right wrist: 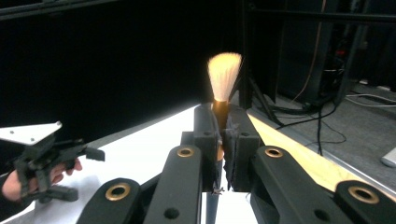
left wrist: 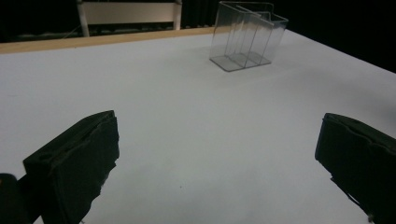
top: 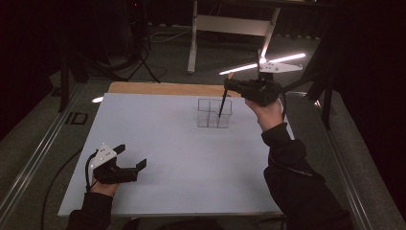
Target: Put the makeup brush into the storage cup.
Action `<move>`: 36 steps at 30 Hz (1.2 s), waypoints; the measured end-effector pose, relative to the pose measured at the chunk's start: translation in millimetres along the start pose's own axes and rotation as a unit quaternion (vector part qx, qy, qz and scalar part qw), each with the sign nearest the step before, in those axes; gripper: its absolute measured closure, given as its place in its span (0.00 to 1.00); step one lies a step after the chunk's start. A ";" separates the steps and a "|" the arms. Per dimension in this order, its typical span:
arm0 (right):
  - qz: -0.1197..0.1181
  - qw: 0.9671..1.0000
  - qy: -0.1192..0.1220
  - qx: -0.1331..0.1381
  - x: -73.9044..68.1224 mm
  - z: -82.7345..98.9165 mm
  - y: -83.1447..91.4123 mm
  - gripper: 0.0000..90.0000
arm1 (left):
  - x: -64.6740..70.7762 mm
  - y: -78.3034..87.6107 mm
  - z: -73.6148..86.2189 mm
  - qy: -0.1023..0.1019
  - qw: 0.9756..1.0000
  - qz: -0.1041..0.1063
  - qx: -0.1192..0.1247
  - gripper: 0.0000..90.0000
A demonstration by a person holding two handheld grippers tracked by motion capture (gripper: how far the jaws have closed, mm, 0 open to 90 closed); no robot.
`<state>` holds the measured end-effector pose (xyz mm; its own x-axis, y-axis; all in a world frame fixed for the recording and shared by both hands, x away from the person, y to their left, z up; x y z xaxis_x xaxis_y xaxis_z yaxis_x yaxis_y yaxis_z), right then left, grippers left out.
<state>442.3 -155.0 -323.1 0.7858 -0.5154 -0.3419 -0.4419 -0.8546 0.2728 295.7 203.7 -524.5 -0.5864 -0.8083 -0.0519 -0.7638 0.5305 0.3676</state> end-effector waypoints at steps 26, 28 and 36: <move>0.086 0.996 0.006 0.013 39.1 -26.1 -26.6 0.94 | 0.1 5.6 -6.6 0.012 0.999 0.008 0.043 0.00; 0.093 0.996 0.007 0.011 42.3 -26.5 -30.3 0.94 | 1.1 5.4 -6.1 0.012 0.999 0.013 0.043 0.00; 0.121 0.993 0.016 0.001 55.6 -21.9 -44.7 0.94 | 2.2 6.4 -6.7 0.011 0.999 0.019 0.047 0.00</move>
<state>515.3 -144.1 -334.6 0.6706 -0.7027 -0.2378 -0.6200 -0.7069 0.3405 291.4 203.6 -516.1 -0.6096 -0.7925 -0.0186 -0.7641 0.5812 0.2800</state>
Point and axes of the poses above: each handheld gripper's, and its own axes: y roughly backward along the jaws, z roughly out of its underside, x roughly to its right, the point moved 5 cm from there along -y, roughly forward along the jaws, and after that the axes turned 12 degrees about -y, right-handed, at the moved point
